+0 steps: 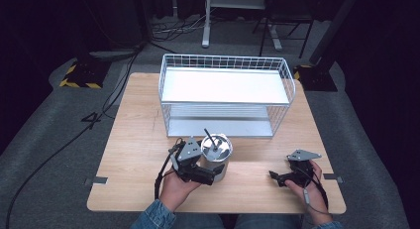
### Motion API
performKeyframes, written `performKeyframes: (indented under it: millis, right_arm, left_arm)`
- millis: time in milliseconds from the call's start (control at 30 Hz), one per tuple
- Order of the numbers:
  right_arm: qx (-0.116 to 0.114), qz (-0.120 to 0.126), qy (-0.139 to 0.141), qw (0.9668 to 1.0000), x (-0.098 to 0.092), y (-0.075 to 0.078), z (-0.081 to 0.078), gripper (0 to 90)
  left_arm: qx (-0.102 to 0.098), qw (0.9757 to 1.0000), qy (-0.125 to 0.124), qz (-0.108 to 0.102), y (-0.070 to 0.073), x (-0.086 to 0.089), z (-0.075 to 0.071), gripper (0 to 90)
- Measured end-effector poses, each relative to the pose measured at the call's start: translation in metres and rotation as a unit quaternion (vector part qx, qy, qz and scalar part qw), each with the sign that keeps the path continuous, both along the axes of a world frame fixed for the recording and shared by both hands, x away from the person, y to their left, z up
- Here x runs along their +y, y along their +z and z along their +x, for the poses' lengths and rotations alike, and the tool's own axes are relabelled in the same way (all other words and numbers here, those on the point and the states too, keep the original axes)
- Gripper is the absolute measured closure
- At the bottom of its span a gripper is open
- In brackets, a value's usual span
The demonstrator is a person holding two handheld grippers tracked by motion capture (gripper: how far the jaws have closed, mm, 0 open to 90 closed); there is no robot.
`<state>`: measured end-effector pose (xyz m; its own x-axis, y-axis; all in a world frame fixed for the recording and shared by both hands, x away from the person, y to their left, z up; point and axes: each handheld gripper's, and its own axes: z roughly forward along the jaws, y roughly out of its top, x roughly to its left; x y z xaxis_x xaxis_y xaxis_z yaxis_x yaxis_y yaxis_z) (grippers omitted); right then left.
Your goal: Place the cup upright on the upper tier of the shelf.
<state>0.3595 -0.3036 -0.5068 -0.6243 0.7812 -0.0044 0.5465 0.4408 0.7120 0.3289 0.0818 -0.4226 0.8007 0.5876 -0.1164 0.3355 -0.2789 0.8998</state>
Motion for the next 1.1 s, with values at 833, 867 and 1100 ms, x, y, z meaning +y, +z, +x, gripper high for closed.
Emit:
performKeyframes:
  millis: [833,867,1100]
  right_arm:
    - [0.000,0.000,0.000,1.0000,0.000,0.000,0.000,0.1]
    - [0.000,0.000,0.000,1.0000,0.000,0.000,0.000,0.1]
    - [0.000,0.000,0.000,1.0000,0.000,0.000,0.000,0.1]
  left_arm:
    - [-0.021,0.9995,0.019,0.011,-0.020,-0.017,0.008,1.8]
    - [-0.024,0.9994,0.020,0.012,-0.020,-0.017,0.007,2.2]
    - [-0.029,0.9992,0.021,0.020,-0.019,-0.016,0.005,3.0]
